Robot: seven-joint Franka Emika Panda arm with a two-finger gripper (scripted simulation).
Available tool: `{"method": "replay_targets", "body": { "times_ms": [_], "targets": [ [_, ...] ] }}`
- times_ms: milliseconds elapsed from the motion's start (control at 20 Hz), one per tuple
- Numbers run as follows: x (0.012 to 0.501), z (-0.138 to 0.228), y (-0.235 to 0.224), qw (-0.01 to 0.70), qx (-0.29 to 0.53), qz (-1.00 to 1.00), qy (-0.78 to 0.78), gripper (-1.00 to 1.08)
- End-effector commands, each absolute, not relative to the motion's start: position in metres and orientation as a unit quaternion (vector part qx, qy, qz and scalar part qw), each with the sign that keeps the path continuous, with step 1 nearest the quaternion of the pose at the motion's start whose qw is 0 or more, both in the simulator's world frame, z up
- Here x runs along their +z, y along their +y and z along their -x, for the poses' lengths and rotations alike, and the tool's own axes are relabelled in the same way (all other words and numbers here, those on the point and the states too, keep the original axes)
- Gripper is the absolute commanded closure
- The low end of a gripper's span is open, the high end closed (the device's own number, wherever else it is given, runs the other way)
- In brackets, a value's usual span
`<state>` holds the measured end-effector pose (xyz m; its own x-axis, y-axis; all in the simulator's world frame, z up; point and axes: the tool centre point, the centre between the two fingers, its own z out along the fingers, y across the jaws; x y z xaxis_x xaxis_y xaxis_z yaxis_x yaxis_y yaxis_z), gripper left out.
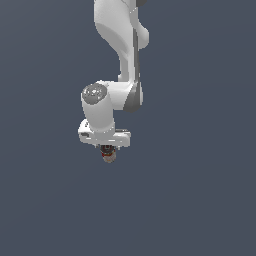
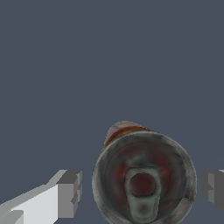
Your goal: Pick up the object and move it to a goal position.
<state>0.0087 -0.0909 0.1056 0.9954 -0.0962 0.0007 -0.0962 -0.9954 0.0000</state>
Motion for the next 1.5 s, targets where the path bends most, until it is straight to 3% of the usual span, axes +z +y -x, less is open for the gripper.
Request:
{"method": "replay_targets", "body": {
  "times_ms": [0,350,400,1050,1450],
  "targets": [
    [0.092,-0.008,-0.091,0.0,0.0,-0.999,-0.048,-0.92],
    [0.077,-0.009,-0.092,0.0,0.0,-0.999,-0.049,-0.92],
    [0.077,-0.009,-0.092,0.0,0.0,-0.999,-0.049,1.08],
    [0.08,-0.008,-0.091,0.0,-0.001,-0.999,-0.049,1.08],
    [0.11,-0.004,-0.079,0.0,-0.001,-0.999,-0.049,1.08]
  ]
}}
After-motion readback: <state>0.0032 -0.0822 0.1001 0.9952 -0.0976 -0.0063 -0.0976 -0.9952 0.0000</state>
